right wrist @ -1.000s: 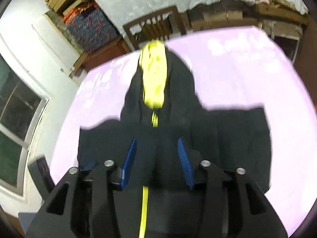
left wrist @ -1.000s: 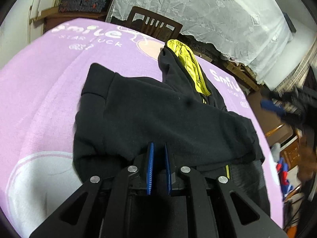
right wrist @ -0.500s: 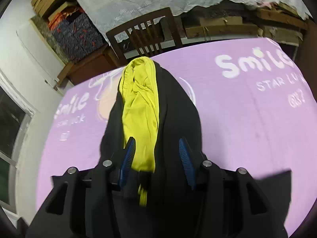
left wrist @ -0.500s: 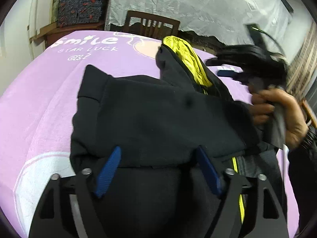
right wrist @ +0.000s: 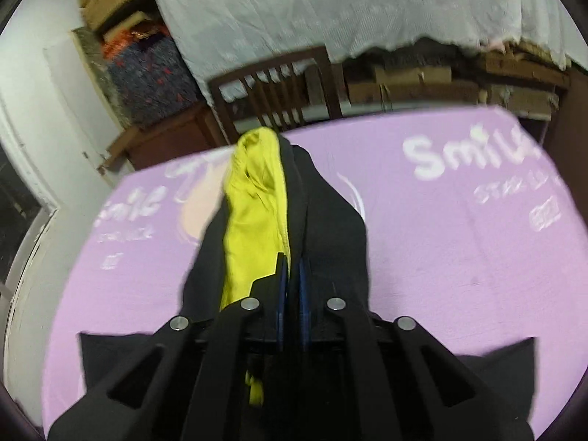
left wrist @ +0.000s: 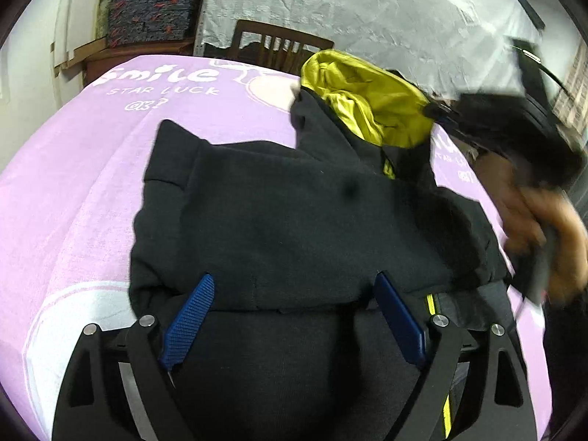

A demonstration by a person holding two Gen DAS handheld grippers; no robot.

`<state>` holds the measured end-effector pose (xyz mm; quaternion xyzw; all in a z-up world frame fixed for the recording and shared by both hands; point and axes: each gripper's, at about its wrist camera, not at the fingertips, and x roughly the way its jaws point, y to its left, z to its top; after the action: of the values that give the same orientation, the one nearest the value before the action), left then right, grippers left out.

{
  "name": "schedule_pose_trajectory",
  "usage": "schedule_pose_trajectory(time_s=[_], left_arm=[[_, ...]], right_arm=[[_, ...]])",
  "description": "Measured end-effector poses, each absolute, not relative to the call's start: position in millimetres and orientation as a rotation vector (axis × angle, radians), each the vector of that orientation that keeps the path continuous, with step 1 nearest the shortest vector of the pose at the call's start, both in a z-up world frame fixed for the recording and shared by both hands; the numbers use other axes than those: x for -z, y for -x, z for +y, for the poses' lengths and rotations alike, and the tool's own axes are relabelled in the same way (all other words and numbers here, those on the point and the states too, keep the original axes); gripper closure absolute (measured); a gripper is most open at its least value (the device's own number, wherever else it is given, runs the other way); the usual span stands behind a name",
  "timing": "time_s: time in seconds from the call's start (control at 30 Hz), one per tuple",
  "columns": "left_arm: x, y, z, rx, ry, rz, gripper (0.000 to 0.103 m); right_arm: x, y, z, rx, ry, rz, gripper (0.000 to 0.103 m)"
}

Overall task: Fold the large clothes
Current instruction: 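Grasp the yellow-lined hood with the right gripper and lift it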

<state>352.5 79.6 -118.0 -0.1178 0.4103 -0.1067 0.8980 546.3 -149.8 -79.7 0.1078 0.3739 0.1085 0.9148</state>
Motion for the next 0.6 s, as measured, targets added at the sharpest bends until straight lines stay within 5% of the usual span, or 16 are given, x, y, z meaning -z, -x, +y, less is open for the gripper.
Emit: schedule_pose_trajectory(time_s=[0.17,0.4,0.6], left_arm=[[117,-351,88,0.206,0.283,0.838,0.014],[117,-349,89,0.188,0.29,0.834,0.014],[117,-347,89,0.182,0.287,0.835,0.014]], right_arm=[[68,-454,-138,-0.294,-0.015,0.686,0.097],[122,-405,-164,-0.258,0.069,0.904,0.096],[59,-404,-165,-0.331,-0.12,0.778,0.06]])
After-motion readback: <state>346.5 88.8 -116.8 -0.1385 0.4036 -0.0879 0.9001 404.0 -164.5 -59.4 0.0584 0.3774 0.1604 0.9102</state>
